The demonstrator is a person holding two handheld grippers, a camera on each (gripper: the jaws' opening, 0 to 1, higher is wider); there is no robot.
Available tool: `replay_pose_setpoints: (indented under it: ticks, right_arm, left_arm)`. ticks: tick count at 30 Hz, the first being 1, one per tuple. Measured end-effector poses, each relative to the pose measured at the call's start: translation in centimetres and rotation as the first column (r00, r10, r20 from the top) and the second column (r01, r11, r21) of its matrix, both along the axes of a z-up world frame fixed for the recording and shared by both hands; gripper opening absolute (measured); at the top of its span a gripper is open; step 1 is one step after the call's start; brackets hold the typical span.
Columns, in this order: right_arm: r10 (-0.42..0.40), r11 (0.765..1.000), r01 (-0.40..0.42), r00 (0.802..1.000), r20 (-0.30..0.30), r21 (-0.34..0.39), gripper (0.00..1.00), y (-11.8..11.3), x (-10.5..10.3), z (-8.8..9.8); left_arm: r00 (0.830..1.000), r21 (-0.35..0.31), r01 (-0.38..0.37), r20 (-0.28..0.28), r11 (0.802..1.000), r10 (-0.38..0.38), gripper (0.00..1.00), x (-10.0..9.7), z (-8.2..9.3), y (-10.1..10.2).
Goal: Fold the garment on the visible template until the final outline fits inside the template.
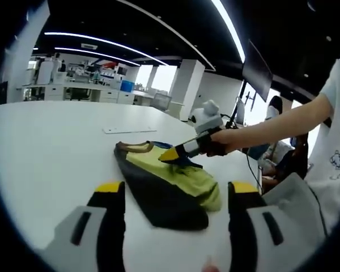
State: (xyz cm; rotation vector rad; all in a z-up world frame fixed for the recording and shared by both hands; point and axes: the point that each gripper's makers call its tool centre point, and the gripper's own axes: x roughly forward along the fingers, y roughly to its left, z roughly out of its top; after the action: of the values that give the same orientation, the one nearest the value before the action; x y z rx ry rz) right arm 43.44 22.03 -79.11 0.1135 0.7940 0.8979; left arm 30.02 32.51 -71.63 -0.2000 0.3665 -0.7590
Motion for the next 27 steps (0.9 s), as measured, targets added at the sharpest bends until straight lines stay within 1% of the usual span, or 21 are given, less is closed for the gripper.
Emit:
replay_pose_setpoints:
  ticks: [2, 3, 5, 8, 9, 11, 13, 17, 19, 21, 24, 27]
  right_arm:
    - [0.0, 1.0, 0.0, 1.0, 0.014, 0.007, 0.32, -0.2, -0.1, 0.3]
    - [-0.003, 1.0, 0.002, 1.0, 0.027, 0.023, 0.36, -0.3, 0.0, 0.6]
    - [-0.009, 0.999, 0.008, 1.0, 0.028, 0.031, 0.43, -0.8, 0.4, 0.6]
    - [-0.011, 0.999, 0.008, 0.999, 0.05, 0.052, 0.52, -1.1, 0.0, 1.3]
    - [-0.013, 0.999, 0.01, 0.998, 0.058, 0.052, 0.54, -1.4, 0.0, 1.6]
    - [-0.011, 0.999, 0.007, 0.997, 0.074, 0.049, 0.56, -2.3, 0.7, 1.6]
    - [-0.001, 0.999, -0.003, 0.997, 0.08, 0.042, 0.56, -2.5, 0.2, 1.9]
    - [-0.001, 0.999, -0.004, 0.996, 0.091, 0.046, 0.64, -3.8, 0.2, 2.1]
    - [0.009, 0.999, -0.012, 0.996, 0.09, 0.039, 0.67, -4.5, 0.0, 2.1]
    - [0.011, 0.999, -0.015, 0.996, 0.093, 0.033, 0.73, -5.1, -0.1, 2.0]
    - [0.012, 1.0, -0.014, 0.996, 0.089, 0.025, 0.78, -6.0, -0.6, 1.9]
    - [0.009, 1.0, -0.009, 0.997, 0.076, 0.003, 0.83, -7.1, -0.5, 1.3]
  left_arm:
    - [1.0, 0.001, 0.002, 0.001, 1.0, -0.002, 0.71, -0.1, 0.1, -0.1]
    - [1.0, 0.001, 0.002, 0.002, 1.0, -0.002, 0.71, -0.1, 0.1, 0.0]
    - [1.0, 0.0, 0.002, 0.001, 1.0, -0.002, 0.71, -0.2, 0.1, 0.0]
    - [1.0, 0.0, 0.003, 0.003, 1.0, -0.003, 0.71, -0.3, 0.2, -0.1]
    - [1.0, 0.0, 0.006, 0.004, 1.0, -0.006, 0.71, -0.3, 0.2, -0.2]
    - [1.0, 0.001, 0.009, 0.005, 1.0, -0.009, 0.71, -0.4, 0.3, -0.2]
    - [1.0, -0.002, 0.011, 0.004, 1.0, -0.011, 0.71, -0.3, 0.3, -0.2]
    - [1.0, -0.004, 0.016, 0.001, 1.0, -0.016, 0.71, -0.4, 0.2, -0.1]
    - [1.0, -0.002, 0.018, -0.003, 1.0, -0.018, 0.71, -0.5, 0.1, -0.1]
    - [1.0, -0.001, 0.018, -0.004, 1.0, -0.018, 0.71, -0.5, 0.1, -0.1]
    - [1.0, -0.003, 0.017, -0.005, 1.0, -0.017, 0.71, -0.5, 0.0, 0.0]
    - [1.0, -0.004, 0.017, -0.009, 1.0, -0.017, 0.71, -0.4, -0.2, 0.2]
